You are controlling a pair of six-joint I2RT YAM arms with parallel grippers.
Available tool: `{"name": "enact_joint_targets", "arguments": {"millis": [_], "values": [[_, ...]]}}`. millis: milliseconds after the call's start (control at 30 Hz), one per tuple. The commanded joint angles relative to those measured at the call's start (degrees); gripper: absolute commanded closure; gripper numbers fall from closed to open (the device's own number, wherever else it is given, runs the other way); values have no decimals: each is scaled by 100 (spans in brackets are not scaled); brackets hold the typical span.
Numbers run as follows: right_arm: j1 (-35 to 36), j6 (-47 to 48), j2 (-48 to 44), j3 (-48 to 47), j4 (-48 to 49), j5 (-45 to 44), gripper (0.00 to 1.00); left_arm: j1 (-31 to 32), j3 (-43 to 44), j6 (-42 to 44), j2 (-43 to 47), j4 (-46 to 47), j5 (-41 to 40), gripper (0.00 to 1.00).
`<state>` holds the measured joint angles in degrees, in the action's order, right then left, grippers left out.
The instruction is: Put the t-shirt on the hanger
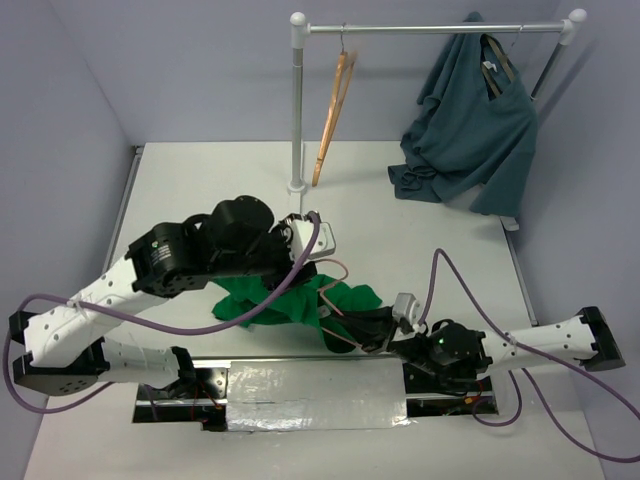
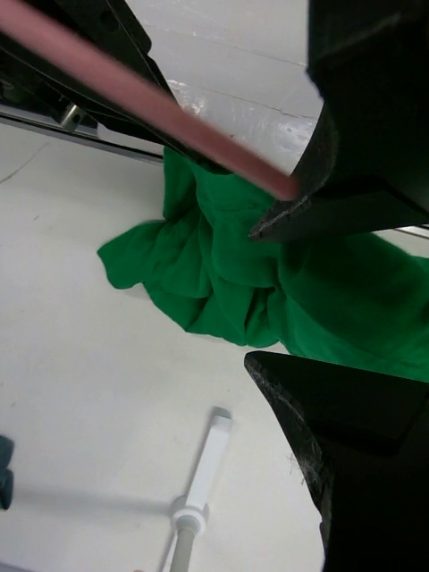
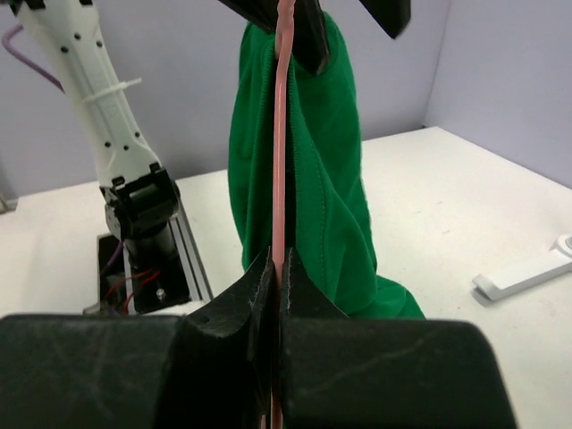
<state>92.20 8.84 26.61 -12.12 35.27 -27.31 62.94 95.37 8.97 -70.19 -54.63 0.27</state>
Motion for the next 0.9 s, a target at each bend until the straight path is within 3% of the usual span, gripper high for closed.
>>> {"name": "enact_joint_targets", "arguments": {"millis": [0,333,867], "values": [[-18,83,37,-449,481,-11,100,26,-238,61,6,-47,254,36],[-18,92,265,-431,455,-82,100,26,438,17,23,-627,-1,34],[-18,56,248,-511,191,-99,100,26,271,210,445,-847,377,33]]}}
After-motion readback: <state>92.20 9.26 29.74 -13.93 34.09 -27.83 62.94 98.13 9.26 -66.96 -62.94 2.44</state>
